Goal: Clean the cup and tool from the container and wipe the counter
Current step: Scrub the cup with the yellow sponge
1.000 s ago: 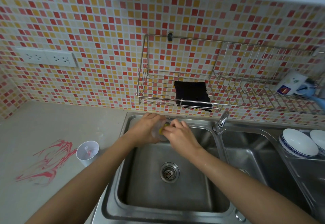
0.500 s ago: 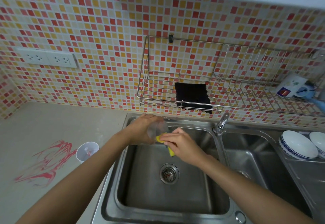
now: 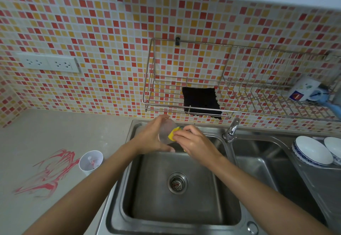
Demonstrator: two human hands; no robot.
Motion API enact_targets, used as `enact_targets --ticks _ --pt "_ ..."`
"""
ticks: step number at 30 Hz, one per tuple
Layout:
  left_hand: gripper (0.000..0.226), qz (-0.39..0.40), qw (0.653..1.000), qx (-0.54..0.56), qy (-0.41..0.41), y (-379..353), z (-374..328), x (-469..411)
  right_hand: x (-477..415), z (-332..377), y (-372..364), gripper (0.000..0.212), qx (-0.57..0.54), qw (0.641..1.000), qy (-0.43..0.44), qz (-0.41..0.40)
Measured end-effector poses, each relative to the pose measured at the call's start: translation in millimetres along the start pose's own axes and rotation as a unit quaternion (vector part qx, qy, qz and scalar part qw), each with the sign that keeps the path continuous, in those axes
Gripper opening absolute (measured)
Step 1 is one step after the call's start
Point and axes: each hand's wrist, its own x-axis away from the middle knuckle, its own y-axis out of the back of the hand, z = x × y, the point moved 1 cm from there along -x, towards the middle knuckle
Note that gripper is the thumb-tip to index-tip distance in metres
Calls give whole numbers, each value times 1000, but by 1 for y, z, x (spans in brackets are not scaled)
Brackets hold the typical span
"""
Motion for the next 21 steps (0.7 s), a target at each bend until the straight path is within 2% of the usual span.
enact_targets --ticks 4,6,9,12,14,16,19,21 --pt "95 -100 994 -41 -31 -3 1 -2 -5 0 0 24 -9 999 -23 28" --pt "89 -103 991 -70 -48 -1 3 -2 -11 4 3 24 -74 991 -79 74" --pt "82 -83 977 -189 -48 1 3 -2 -15 3 2 25 -153 970 -126 142" --pt "83 -54 975 -214 -32 -1 5 -3 -20 0 0 28 -76 976 -100 180" --pt "83 -46 980 -189 -50 -1 3 -4 -20 -1 1 31 57 984 -41 162" --pt "80 -49 982 -168 -75 1 0 -6 -19 1 -2 30 79 987 -50 135" --pt "78 -44 983 -157 -89 4 0 -5 -15 10 -10 28 -4 990 -99 97" --pt "79 -31 982 -167 -85 3 5 -4 -13 14 -15 25 -110 971 -162 139"
